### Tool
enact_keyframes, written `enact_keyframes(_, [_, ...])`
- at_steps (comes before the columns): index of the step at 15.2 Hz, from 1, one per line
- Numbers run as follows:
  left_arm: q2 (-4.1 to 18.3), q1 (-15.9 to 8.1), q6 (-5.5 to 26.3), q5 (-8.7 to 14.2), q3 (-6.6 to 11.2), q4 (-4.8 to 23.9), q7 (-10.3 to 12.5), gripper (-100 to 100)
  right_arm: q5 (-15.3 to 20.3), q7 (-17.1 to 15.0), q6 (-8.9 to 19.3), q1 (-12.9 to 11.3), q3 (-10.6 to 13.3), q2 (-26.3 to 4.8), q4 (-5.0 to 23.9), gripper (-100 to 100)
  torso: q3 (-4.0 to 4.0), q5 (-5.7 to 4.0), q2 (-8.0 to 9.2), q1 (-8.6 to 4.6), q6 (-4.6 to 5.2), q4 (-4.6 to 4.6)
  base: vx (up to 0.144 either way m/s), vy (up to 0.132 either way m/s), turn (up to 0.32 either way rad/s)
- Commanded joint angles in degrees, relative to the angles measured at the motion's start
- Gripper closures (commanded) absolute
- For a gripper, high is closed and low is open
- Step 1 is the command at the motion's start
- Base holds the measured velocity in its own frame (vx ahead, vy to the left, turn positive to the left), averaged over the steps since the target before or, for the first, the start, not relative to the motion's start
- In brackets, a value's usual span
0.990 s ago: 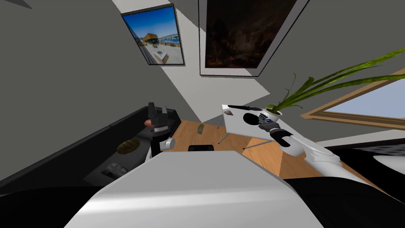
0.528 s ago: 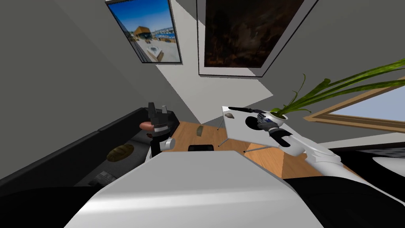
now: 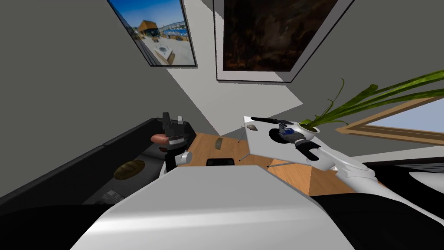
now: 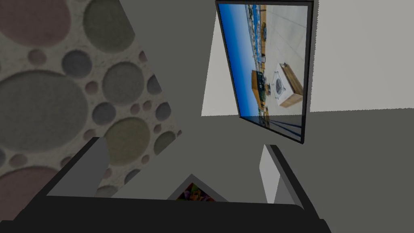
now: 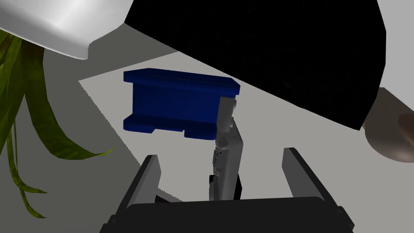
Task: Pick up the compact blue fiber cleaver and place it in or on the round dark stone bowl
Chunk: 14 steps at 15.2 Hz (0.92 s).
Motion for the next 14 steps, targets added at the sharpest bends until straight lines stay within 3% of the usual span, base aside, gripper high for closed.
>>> enact_keyframes(1, [0.0,0.0,0.0,0.0,0.0,0.0,0.0,0,-1.14,-1.19,-0.11,1.29,-0.6,-2.18,-0.88,-100,0.0,0.0,0.0,0.0,0.0,0.0,0.021,0.012,-0.102])
enact_keyframes(8, [0.0,0.0,0.0,0.0,0.0,0.0,0.0,0,-4.68,-4.6,-0.68,4.36,-1.96,-9.13,-2.57,-100,-0.02,0.03,-0.04,0.1,-0.01,-0.01,0.026,0.019,-0.078])
enact_keyframes(9, [0.0,0.0,0.0,0.0,0.0,0.0,0.0,0,-4.07,-3.94,-0.46,4.09,-1.87,-7.93,-2.54,-100,-0.02,0.02,-0.04,0.09,-0.01,-0.01,0.014,0.009,-0.028])
enact_keyframes(14, [0.0,0.0,0.0,0.0,0.0,0.0,0.0,0,-4.17,-4.13,-0.44,4.2,-1.94,-8.11,-2.66,-100,0.02,-0.02,0.04,0.0,-0.02,0.0,0.001,0.001,0.0])
